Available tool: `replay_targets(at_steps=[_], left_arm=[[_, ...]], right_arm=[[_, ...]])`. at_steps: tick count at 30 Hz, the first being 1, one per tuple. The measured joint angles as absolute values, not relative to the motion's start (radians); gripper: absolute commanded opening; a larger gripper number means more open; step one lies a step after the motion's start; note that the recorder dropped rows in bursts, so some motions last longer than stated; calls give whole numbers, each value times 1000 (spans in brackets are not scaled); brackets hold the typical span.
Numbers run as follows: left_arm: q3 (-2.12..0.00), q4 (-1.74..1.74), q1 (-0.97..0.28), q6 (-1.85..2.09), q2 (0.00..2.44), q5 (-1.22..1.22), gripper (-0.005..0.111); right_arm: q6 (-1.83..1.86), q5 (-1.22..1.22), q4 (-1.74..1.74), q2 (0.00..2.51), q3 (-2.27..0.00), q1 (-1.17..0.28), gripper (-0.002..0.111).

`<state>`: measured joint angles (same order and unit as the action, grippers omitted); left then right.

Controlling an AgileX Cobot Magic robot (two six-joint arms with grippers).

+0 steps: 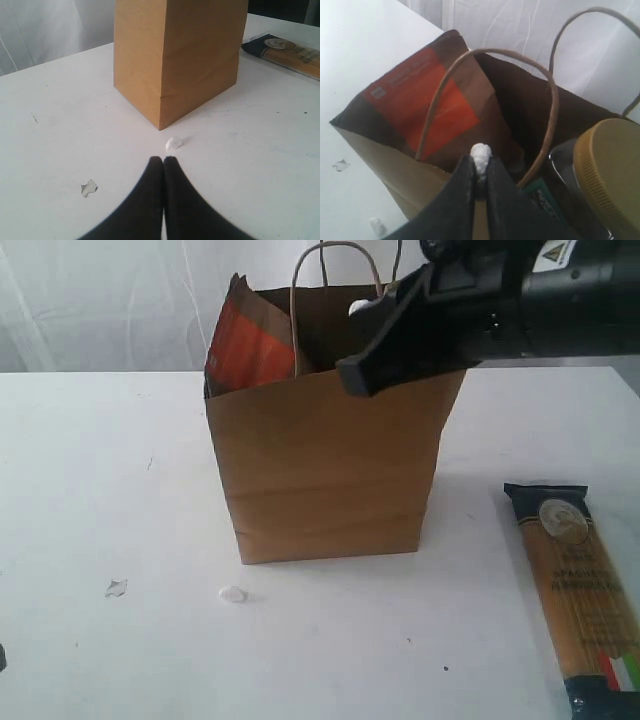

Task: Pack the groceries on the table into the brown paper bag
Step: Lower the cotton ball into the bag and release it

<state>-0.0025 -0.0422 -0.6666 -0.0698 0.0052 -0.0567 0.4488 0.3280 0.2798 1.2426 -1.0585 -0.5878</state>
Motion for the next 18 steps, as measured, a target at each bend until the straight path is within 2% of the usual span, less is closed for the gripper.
replay_targets(at_steps=[14, 17, 18], left_arm=[[-3, -42, -667, -70, 5, -57, 0], [-3, -42, -667, -70, 5, -57, 0], [-3, -42, -667, -70, 5, -57, 0]], right_arm=[[444, 393, 287, 1394, -1205, -588, 0], [442, 394, 290, 1423, -1212, -588, 4], [436, 394, 290, 1428, -1212, -588, 9]])
